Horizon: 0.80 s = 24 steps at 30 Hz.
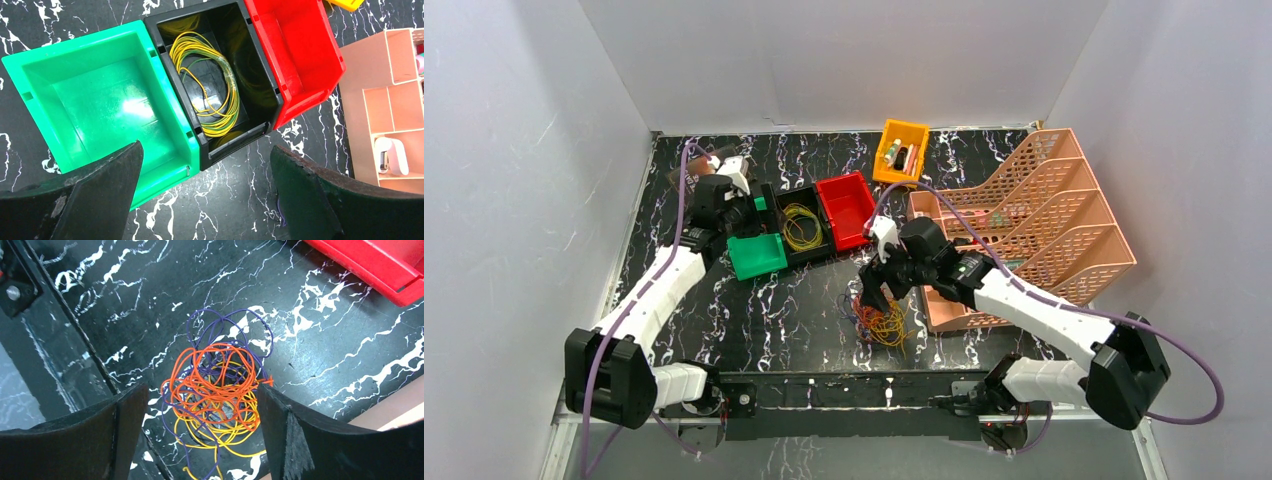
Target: Untangle the cables
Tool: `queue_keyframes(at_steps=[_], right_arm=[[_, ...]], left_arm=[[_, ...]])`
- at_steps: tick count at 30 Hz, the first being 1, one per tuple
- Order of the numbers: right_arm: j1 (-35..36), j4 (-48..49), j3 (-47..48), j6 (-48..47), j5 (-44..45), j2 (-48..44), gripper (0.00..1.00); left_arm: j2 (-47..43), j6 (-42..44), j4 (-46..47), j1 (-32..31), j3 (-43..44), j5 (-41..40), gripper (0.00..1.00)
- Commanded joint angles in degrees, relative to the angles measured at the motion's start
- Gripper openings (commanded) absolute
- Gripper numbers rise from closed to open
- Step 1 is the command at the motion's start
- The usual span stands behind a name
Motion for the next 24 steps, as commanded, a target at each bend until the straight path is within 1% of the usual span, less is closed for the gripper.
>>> queue_keyframes(at_steps=[1, 2, 5, 10, 24], right_arm=[[1.44, 0.81, 3.58, -6.15, 1.45, 2.33, 0.83], [1.72, 0.68, 3.90, -6.49, 1.80, 3.25, 0.81], [2.81, 0.73, 4.76, -7.97, 3.15, 5.97, 0.80], [3.64, 1.28, 5.64, -9.27, 3.12, 9.08, 0.70], [3.85, 3.39, 5.94, -10.08, 3.73, 13.34, 0.47]], left_arm=[[-2.17, 1.29, 0.86, 0.42, 0.19, -1.48, 0.98], [-2.37, 1.48, 0.76, 0.43, 0.28, -1.67, 0.98], [-2.78, 1.64, 0.79, 0.48, 0.22, -1.82, 0.98], [-2.94, 1.68, 0.45, 0.45, 0.16, -1.86, 0.98], [-3.39, 2.17, 0.10, 0.51, 0.15, -2.95, 0.98]])
